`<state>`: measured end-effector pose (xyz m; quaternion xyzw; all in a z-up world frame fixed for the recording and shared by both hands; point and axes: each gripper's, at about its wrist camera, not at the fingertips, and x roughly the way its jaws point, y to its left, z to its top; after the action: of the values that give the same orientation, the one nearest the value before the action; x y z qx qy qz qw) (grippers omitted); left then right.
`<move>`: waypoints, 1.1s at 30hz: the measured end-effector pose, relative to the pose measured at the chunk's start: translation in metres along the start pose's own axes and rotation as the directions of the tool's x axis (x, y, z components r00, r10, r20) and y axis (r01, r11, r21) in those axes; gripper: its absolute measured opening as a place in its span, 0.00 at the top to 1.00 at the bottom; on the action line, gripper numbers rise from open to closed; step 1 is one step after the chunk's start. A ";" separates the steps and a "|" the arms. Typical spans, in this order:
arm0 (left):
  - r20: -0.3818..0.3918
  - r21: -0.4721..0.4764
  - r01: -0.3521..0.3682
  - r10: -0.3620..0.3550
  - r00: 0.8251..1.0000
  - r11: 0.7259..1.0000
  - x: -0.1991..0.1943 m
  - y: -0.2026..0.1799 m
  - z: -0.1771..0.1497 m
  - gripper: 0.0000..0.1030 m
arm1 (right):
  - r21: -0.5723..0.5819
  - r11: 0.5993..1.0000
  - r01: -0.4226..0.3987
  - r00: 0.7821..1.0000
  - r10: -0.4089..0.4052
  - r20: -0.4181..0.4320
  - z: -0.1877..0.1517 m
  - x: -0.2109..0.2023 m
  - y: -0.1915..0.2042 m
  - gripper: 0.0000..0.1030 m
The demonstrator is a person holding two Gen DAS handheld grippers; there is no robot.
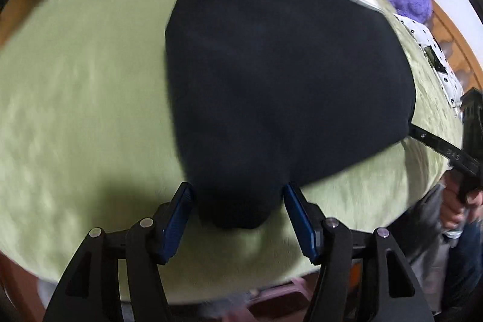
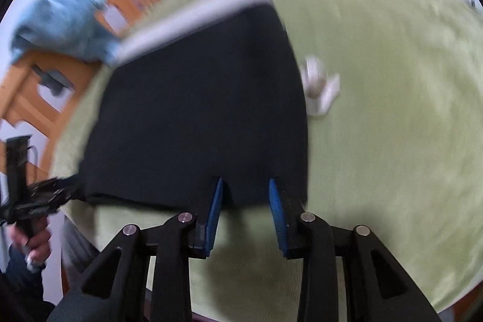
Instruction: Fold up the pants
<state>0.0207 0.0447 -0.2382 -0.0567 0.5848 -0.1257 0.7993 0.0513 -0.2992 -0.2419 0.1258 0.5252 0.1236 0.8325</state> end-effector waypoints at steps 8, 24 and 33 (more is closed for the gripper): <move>0.178 0.172 0.004 -0.035 0.983 0.985 -0.074 -0.002 0.021 0.43 | -0.077 0.997 -0.003 0.991 0.013 0.136 0.016 -0.072 0.001 0.67; 0.242 0.015 -0.137 0.129 0.962 0.991 0.032 -0.004 0.203 0.41 | -0.087 0.996 0.029 0.977 -0.010 0.214 0.174 0.051 0.012 0.76; 0.199 -0.047 -0.098 0.106 0.974 0.994 0.009 0.006 0.163 0.42 | -0.002 1.000 0.008 0.974 -0.007 0.226 0.142 0.013 -0.007 0.59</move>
<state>0.1791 0.0388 -0.1978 -0.0539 0.5053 -0.0671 0.8587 0.1861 -0.3131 -0.1957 0.1361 0.4275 0.1061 0.8874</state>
